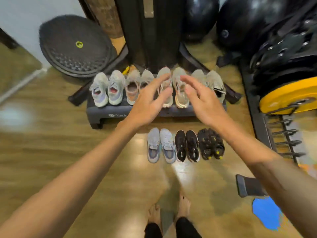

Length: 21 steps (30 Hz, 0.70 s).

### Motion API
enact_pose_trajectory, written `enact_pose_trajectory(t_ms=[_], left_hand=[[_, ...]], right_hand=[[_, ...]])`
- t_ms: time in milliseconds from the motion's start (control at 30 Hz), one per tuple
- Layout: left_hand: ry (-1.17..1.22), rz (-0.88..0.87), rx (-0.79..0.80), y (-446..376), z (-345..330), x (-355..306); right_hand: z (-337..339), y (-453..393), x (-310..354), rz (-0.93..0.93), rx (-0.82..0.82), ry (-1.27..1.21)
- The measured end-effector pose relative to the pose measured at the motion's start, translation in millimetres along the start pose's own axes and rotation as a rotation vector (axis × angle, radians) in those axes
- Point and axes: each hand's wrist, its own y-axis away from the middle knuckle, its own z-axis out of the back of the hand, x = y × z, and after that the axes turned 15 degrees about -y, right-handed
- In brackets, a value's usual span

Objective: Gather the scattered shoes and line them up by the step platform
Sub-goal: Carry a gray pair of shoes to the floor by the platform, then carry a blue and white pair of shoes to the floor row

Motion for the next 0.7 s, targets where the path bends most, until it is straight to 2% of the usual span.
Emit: enact_pose_trajectory(t_ms=[67, 200, 367, 533, 700], left_hand=[[-0.009, -0.043, -0.007, 6.7, 56.0, -48.0], [-0.192, -0.217, 0.034, 29.0, 162.4, -128.4], [-0.218, -0.382, -0.058, 55.8, 244.7, -207.9], [-0.106, -0.532, -0.064, 71.1, 230.8, -293.1], [-0.005, -0.711, 0.055, 88.1, 167.8, -378.1]], right_hand=[[19.9, 4.7, 70.9, 0.055, 0.007, 0.04], [56.1, 38.3, 198.1, 0.102, -0.014, 0.106], [101.9, 82.2, 298.4, 0.21, -0.058, 0.099], [141.1, 134.1, 340.4, 0.265, -0.17, 0.089], [206.3, 220.8, 352.0, 0.271, -0.374, 0.124]])
